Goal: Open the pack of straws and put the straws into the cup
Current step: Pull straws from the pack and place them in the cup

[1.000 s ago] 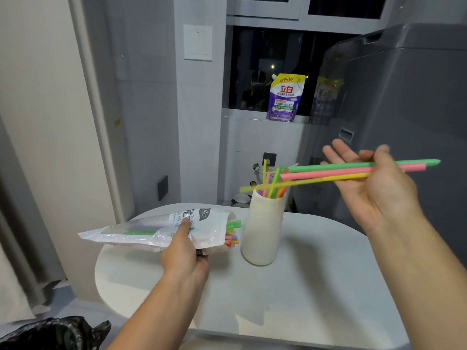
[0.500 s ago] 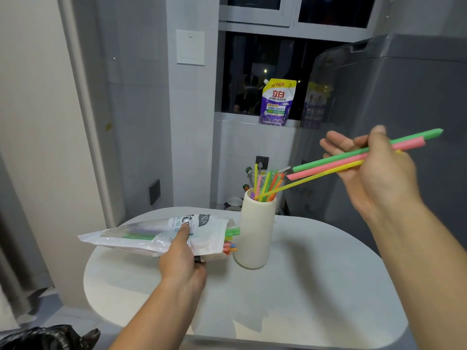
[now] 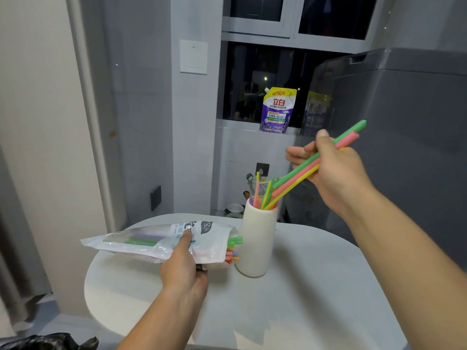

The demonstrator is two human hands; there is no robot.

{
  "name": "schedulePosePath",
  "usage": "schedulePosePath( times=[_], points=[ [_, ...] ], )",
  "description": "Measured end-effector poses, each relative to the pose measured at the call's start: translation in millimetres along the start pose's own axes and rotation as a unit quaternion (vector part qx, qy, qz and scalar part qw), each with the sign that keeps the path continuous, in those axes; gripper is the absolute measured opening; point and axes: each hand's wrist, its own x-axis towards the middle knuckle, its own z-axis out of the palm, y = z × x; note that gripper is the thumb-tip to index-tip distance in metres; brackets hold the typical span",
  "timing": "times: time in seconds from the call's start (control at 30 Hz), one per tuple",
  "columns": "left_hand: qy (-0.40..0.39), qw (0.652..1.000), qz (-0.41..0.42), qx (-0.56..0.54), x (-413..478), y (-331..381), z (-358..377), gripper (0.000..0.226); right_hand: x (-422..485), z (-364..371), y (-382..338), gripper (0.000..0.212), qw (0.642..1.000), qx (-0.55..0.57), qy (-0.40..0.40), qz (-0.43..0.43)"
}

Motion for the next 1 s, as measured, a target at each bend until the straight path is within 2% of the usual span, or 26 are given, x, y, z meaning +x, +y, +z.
schedulePosePath(
  times=[0.2, 0.33, 0.47, 0.63, 0.73, 0.77, 0.83, 1.0],
  points=[
    [-0.014, 1.000, -0.017, 0.002, 4, 1, -2, 0.050, 15, 14, 11, 0.046, 0.990, -0.124, -0.068, 0.022],
    [-0.018, 1.000, -0.023, 0.009, 5, -1, -2, 0.053, 24, 16, 24, 0.045, 0.955, -0.269, -0.123, -0.008],
    [-0.024, 0.999, -0.035, 0.006, 5, -2, -3, 0.056, 40, 17, 37, 0.044, 0.934, -0.310, -0.176, 0.013],
    [-0.019, 0.999, -0.033, 0.013, 8, -4, -6, 0.056, 54, 23, 56, 0.055, 0.902, -0.358, -0.233, 0.058],
    [-0.021, 0.999, -0.035, 0.015, 7, -5, -7, 0.054, 57, 23, 65, 0.049, 0.891, -0.364, -0.264, 0.068],
    [-0.021, 0.999, -0.035, 0.016, 7, -6, -7, 0.054, 58, 22, 68, 0.048, 0.894, -0.357, -0.262, 0.064],
    [-0.017, 0.999, -0.032, 0.019, 7, -7, -6, 0.053, 58, 19, 70, 0.062, 0.915, -0.318, -0.244, 0.049],
    [-0.013, 0.999, -0.038, 0.022, 6, -9, -6, 0.054, 55, 19, 71, 0.095, 0.958, -0.249, -0.135, -0.044]
  ],
)
